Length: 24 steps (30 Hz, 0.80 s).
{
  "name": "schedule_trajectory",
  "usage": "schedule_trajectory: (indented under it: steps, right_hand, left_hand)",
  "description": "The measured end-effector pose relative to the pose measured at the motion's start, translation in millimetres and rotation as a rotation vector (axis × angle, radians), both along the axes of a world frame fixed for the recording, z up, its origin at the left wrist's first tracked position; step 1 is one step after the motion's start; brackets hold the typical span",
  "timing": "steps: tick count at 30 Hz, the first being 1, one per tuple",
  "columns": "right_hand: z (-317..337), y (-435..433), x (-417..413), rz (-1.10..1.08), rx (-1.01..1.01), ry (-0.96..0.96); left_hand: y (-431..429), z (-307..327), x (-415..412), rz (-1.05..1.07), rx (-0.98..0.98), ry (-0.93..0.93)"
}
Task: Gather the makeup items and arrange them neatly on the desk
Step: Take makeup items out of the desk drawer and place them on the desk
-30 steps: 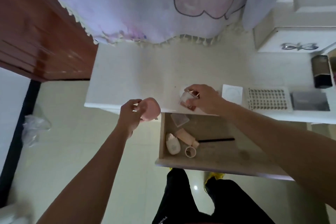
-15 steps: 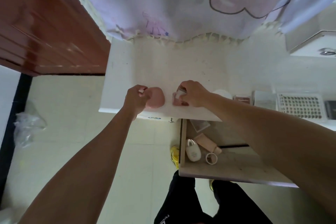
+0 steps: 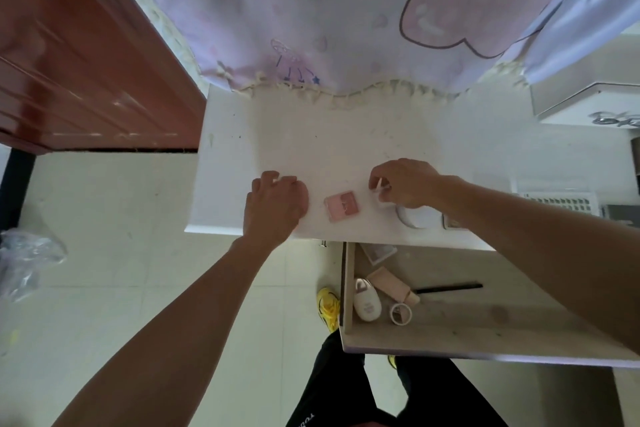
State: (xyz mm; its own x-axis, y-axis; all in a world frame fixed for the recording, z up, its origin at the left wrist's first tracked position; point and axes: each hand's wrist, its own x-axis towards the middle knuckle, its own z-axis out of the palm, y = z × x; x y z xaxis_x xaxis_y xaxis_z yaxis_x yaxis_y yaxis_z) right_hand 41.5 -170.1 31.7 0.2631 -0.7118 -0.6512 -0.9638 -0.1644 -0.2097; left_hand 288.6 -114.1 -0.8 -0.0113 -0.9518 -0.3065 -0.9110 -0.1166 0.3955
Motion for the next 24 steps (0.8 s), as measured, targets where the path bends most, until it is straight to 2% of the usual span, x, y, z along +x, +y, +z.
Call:
schedule_trajectory:
  steps: [3,8,12,18,20,24]
  right_hand:
    - [-11.3,10.3,1.6,-0.004,-0.028,0.003]
    - [-22.1,28.8,1.0,0.010,-0.193,0.052]
    - [-21.8,33.3,-3.2,0.004,-0.236,0.045]
    - [1.6,62.1,-31.8,-0.151,-0.423,-0.179]
    - [11.7,86.8,-49.1,-0.187,-0.460,-0.274]
    - [0.6,149.3,-83.2,-0.270,-0.370,-0.349]
  left_hand:
    - [5.2,3.2,-2.9,-0.175,-0.018,-0.084]
    - [5.2,3.4,2.6,-0.177,0.004,-0.097]
    - [13.9,6.3,-3.4,-0.162,-0.025,-0.131]
    - [49.9,18.3,-38.8,-0.168,-0.219,0.060]
    - [73.1,21.0,-58.9,-0.190,-0.160,0.116]
    - [121.3,5.9,-102.0,-0.166,0.170,0.140]
